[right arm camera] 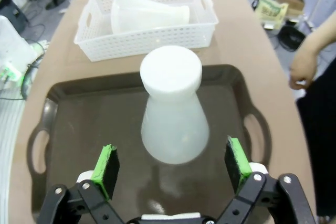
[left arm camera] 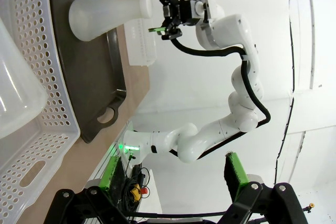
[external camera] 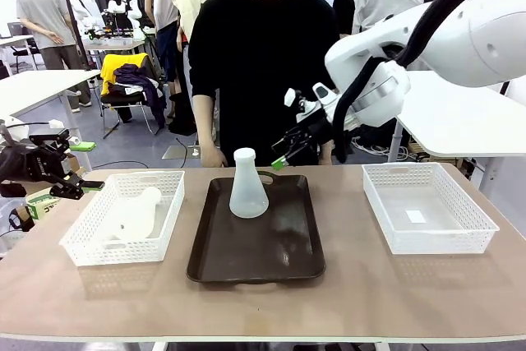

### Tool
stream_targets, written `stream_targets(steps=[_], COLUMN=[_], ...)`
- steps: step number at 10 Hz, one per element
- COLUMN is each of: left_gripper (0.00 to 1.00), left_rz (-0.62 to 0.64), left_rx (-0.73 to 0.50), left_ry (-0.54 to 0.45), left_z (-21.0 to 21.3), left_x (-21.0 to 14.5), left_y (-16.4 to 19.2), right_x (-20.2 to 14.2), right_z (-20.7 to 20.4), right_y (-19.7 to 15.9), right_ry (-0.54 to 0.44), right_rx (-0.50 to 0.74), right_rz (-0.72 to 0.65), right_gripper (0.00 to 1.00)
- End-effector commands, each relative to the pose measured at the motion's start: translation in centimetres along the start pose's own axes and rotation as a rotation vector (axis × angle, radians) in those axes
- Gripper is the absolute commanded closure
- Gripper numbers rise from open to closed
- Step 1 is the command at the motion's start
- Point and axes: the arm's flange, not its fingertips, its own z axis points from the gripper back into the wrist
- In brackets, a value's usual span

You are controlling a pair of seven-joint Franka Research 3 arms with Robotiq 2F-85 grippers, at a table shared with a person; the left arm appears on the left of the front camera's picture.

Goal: Prepare the laboratory tools.
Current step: Pick up the Big flask that the person points to.

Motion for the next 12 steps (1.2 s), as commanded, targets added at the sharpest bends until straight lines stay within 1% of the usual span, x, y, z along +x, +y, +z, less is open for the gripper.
stream_targets(steps=[1, 2, 4, 7, 8, 10, 11, 12], left_gripper=[0.0, 0.0, 0.0, 0.0, 0.0, 0.0, 0.0, 0.0], left_rz=[-0.003, -0.003, -0.003, -0.003, -0.003, -0.003, -0.003, -0.003], left_rx=[-0.003, -0.003, -0.003, -0.003, -0.003, -0.003, -0.003, -0.003], left_ry=[-0.001, -0.001, -0.001, -0.001, -0.001, -0.001, -0.001, -0.001], left_z=[0.1, 0.1, 0.1, 0.1, 0.1, 0.1, 0.1, 0.1], left_x=[0.0, 0.0, 0.0, 0.0, 0.0, 0.0, 0.0, 0.0], left_y=[-0.2, -0.2, -0.2, -0.2, -0.2, -0.2, -0.2, -0.2], right_x=[-0.8, -1.2, -2.7, -5.6, -6.7, -9.0, -10.3, -11.0], right_z=[4.8, 7.5, 12.6, 18.7, 20.2, 22.6, 23.4, 23.9], right_y=[0.6, 0.9, 1.8, 4.6, 5.7, 7.3, 8.4, 8.9], right_ry=[0.017, 0.012, 0.015, -0.006, -0.007, -0.044, -0.071, -0.078], right_rx=[-0.029, -0.076, -0.183, -0.297, -0.327, -0.384, -0.398, -0.412], right_rz=[0.029, 0.024, -0.048, -0.128, -0.163, -0.213, -0.245, -0.259], right_gripper=[0.0, 0.0, 0.0, 0.0, 0.0, 0.0, 0.0, 0.0])
